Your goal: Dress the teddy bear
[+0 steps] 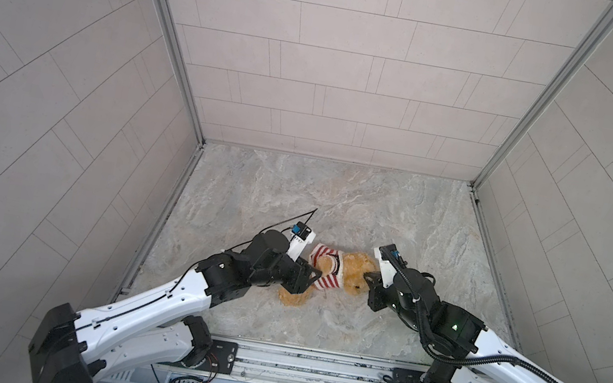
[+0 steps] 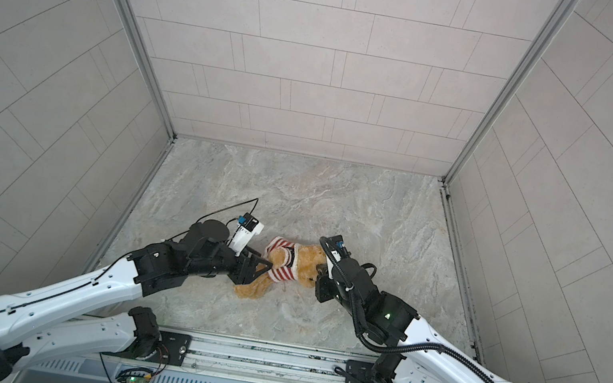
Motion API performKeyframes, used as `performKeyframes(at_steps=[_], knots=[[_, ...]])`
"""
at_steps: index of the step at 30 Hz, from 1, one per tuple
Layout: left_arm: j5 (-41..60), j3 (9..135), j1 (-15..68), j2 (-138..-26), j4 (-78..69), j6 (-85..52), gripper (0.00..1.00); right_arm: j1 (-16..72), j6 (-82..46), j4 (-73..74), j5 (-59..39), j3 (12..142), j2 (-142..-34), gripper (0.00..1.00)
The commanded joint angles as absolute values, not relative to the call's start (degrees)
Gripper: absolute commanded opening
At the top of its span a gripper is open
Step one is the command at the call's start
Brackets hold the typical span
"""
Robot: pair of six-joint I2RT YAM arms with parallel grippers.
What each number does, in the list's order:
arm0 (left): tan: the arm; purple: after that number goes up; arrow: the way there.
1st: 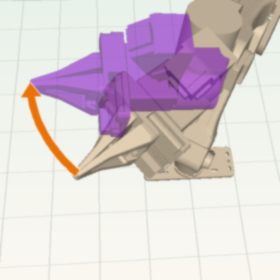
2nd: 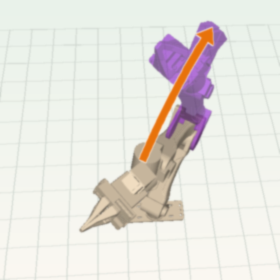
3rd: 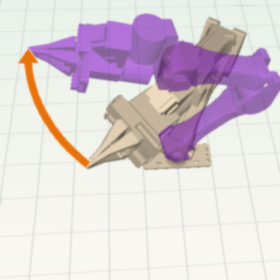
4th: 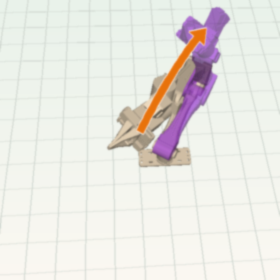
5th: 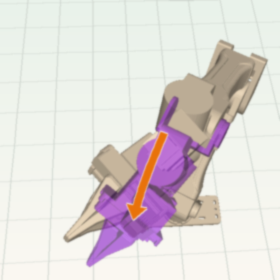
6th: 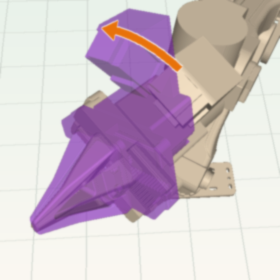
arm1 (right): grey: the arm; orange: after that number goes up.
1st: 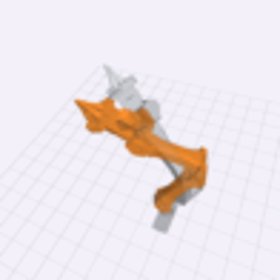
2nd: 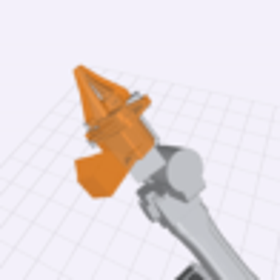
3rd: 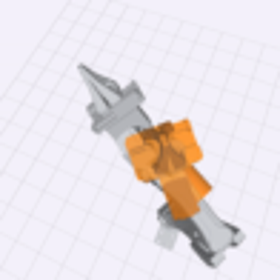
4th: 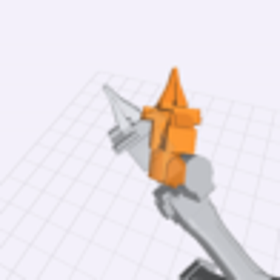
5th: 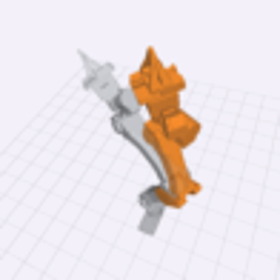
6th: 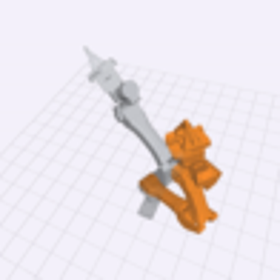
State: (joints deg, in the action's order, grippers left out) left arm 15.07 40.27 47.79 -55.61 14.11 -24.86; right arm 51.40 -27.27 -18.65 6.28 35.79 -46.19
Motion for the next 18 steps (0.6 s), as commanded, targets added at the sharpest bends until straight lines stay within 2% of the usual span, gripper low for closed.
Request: performKeyframes(at_steps=[1, 6, 8, 10, 17, 18], knots=[[15.5, 42.5, 48.2, -57.4, 10.7, -25.3, 0.47, 51.7, -28.1, -16.5, 6.8, 36.8, -45.8, 0.00], [16.4, 43.4, 48.4, -60.6, 7.4, -25.7, 0.42, 51.8, -27.7, -16.2, 5.9, 36.9, -46.2, 0.00], [16.4, 43.4, 48.4, -61.5, 6.3, -26.0, 0.26, 51.7, -27.5, -16.6, 5.7, 37.0, -46.4, 0.00], [15.8, 43.2, 48.4, -62.1, 5.8, -26.4, 0.17, 51.8, -27.6, -16.3, 5.8, 36.4, -46.0, 0.00], [13.2, 42.6, 47.9, -61.8, 7.2, -26.1, 0.00, 51.8, -27.6, -17.7, 6.1, 35.9, -44.5, 0.00], [13.9, 42.4, 47.6, -61.5, 7.3, -26.3, 0.00, 51.7, -27.4, -18.2, 5.9, 35.9, -44.0, 0.00]])
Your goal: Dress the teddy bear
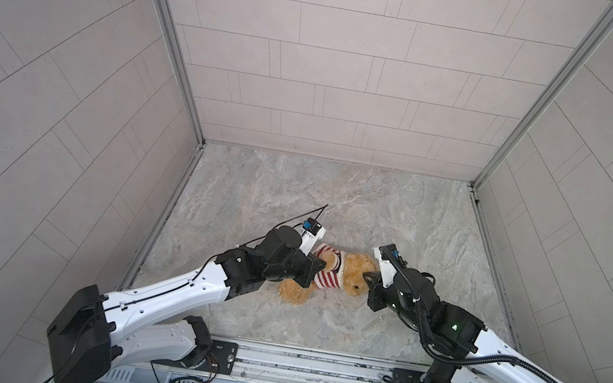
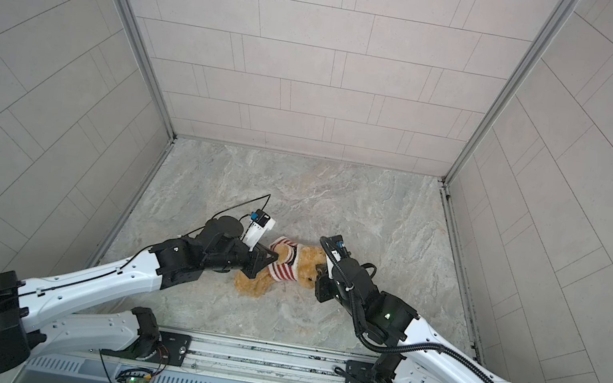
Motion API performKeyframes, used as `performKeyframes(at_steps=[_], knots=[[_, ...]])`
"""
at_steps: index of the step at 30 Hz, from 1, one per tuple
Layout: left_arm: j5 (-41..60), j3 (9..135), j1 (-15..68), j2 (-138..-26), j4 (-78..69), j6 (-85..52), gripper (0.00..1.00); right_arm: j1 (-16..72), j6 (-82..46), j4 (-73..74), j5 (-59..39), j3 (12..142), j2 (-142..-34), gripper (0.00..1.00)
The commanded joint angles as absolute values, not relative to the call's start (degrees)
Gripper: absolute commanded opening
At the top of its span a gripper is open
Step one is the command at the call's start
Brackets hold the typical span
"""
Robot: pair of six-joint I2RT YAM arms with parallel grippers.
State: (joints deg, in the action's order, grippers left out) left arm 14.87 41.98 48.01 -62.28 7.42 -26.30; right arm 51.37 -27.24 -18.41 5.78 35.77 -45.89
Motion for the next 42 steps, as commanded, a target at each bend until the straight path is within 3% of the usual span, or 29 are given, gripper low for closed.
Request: performKeyframes(at_steps=[1, 7, 11, 19, 29, 36, 42], knots=[[15.3, 42.1, 47.2, -61.3, 7.1, -26.5, 0.00, 51.7, -27.0, -19.3, 5.8, 36.1, -43.7, 0.00], [21.9, 41.2, 46.8, -57.4, 8.4, -27.0, 0.00, 51.6, -25.4, -27.1, 7.9, 39.1, -42.0, 0.00], [29.5, 38.8, 42.6, -56.3, 2.3, -31.5, 0.00, 51.5, -25.6, -26.2, 9.0, 38.8, -43.3, 0.15], [31.6, 42.4, 35.8, -66.5, 0.4, -30.9, 0.00, 51.5, -23.7, -20.2, 7.5, 39.3, -46.1, 0.39], [24.2, 43.4, 24.3, -72.9, 0.9, -31.3, 0.00, 51.5, -22.7, -16.7, 3.9, 37.4, -48.2, 0.44], [22.7, 44.3, 24.1, -74.8, 0.4, -32.6, 0.00, 51.6, -23.5, -9.9, -0.5, 36.6, -53.9, 0.48], [21.3, 43.3, 24.2, -75.6, -0.2, -33.0, 0.00, 51.9, -25.7, -2.8, -1.8, 33.6, -59.6, 0.45]])
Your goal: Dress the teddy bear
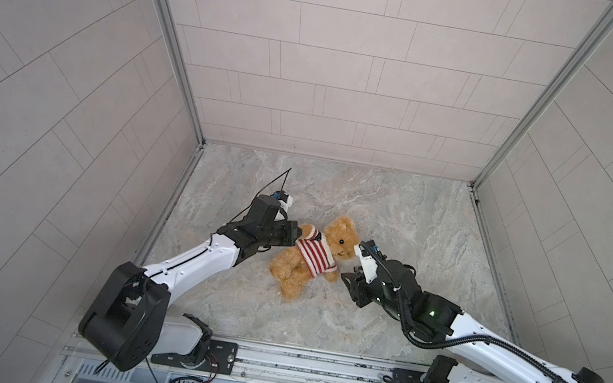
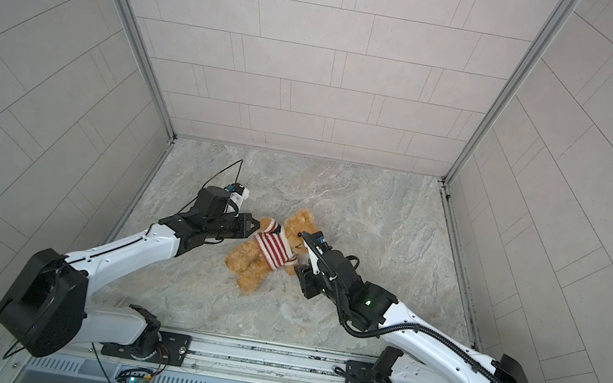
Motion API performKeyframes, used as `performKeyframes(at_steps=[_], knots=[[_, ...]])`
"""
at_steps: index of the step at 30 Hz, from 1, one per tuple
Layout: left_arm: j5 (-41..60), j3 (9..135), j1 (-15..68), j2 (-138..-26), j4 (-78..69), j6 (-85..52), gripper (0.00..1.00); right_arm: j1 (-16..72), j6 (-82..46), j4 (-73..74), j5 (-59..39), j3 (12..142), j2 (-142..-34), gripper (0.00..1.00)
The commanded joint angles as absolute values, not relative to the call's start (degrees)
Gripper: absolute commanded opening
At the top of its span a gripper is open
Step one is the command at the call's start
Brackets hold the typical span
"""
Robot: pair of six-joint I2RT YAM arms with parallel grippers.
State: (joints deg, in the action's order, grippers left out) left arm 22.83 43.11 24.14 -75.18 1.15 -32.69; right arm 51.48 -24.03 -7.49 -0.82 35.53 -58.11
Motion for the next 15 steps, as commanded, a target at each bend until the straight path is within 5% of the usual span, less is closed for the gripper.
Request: performKeyframes(at_steps=[1, 15], knots=[[21.0, 43.2, 24.2, -75.9, -0.3, -33.0, 0.00, 51.8, -25.8, -2.2, -1.6, 33.3, -60.6, 0.44], [15.9, 41.9, 24.1, -78.3, -2.4, -34.6, 0.00, 48.4, -27.9, 17.2, -5.8, 28.9, -78.5, 0.48]])
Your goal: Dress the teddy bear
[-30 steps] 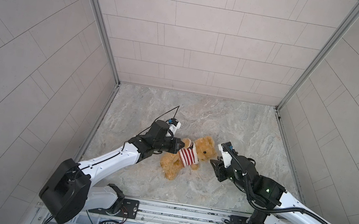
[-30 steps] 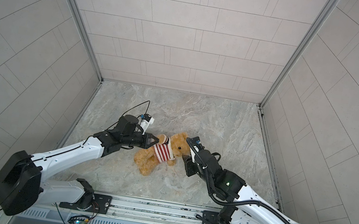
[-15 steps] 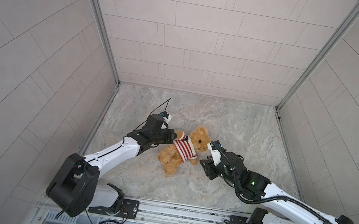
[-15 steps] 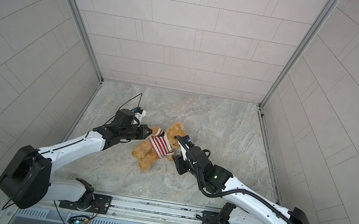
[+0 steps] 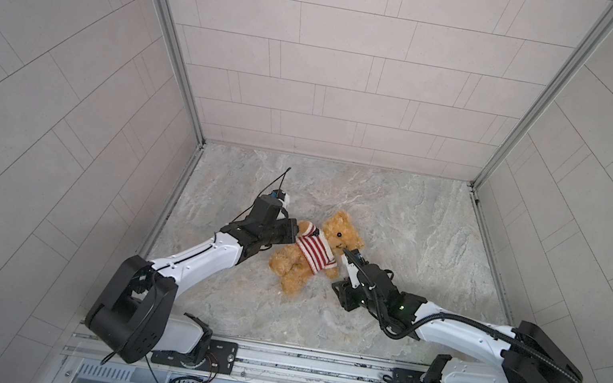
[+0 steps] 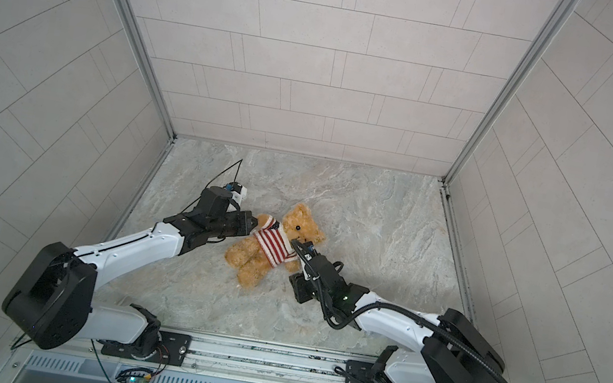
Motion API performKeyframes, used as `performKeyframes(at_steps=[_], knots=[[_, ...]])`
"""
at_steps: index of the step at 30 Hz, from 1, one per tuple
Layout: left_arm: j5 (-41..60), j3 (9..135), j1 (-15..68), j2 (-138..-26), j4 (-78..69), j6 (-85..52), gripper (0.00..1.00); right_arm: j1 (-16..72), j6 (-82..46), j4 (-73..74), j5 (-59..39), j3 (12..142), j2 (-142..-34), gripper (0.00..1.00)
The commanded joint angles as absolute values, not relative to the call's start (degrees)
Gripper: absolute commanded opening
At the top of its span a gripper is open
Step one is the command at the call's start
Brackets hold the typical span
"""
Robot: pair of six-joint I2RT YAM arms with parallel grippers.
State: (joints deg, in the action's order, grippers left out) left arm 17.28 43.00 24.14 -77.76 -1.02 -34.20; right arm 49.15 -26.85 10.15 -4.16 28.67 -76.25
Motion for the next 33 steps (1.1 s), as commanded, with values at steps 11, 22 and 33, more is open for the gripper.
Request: performKeyframes(at_steps=[11, 22, 33], knots=[[16.4, 42.1, 24.1, -78.3, -2.9, -35.4, 0.00, 45.8, -26.7, 21.1, -8.6, 31.9, -87.3, 0.43], [16.3, 42.5, 24.1, -79.0, -2.8, -35.9, 0.00, 42.8, -28.2, 23.8, -13.4, 32.9, -91.4, 0.37], [17.1, 41.9, 24.1, -78.8, -3.5, -36.8, 0.00, 41.7, -28.8, 24.9, -15.4, 35.0, -94.6, 0.23]])
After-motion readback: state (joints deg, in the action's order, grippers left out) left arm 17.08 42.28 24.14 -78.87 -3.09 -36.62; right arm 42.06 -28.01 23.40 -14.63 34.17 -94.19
